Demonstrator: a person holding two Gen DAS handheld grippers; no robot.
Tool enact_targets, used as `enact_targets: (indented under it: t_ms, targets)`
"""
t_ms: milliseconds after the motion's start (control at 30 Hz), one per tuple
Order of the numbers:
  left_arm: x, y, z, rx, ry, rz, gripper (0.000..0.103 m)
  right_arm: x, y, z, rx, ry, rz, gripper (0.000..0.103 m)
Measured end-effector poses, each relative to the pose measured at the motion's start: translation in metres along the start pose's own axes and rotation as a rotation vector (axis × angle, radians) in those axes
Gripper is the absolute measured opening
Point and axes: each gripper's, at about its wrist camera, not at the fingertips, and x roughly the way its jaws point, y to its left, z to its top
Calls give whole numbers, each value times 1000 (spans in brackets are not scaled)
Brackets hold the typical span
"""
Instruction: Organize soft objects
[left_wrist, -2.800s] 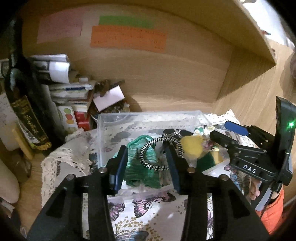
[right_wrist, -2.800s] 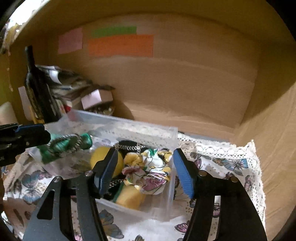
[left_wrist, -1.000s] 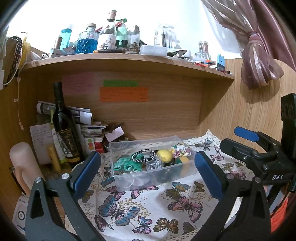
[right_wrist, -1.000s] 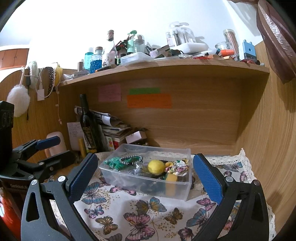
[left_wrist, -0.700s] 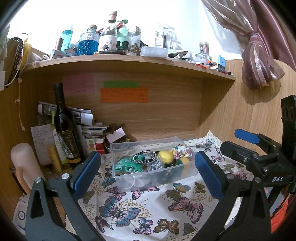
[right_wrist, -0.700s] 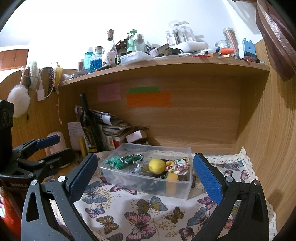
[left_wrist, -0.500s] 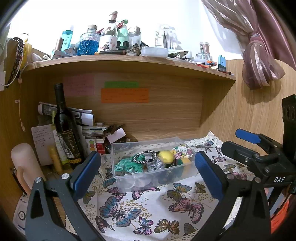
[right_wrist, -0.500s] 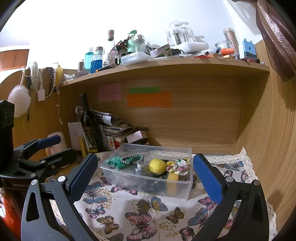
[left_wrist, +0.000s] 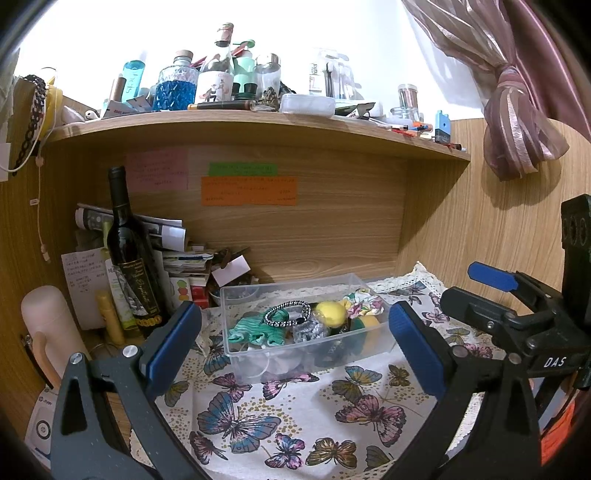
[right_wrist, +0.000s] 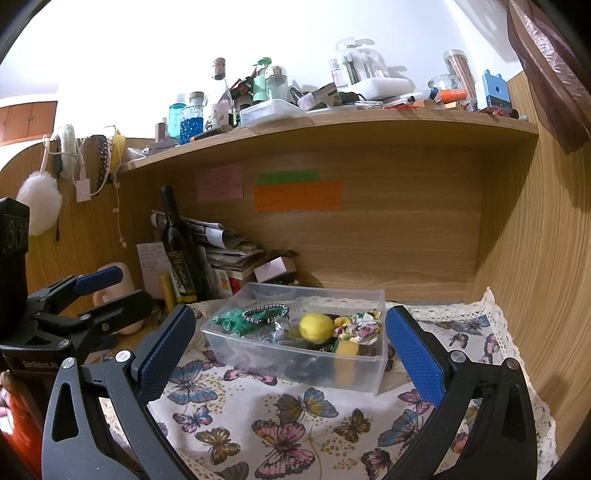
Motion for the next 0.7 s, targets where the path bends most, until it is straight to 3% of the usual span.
enact_targets:
  t_ms: [700]
  targets:
    - [3,-2,0,-2,17,-25,103,0,2,-3,16,6,-15,103]
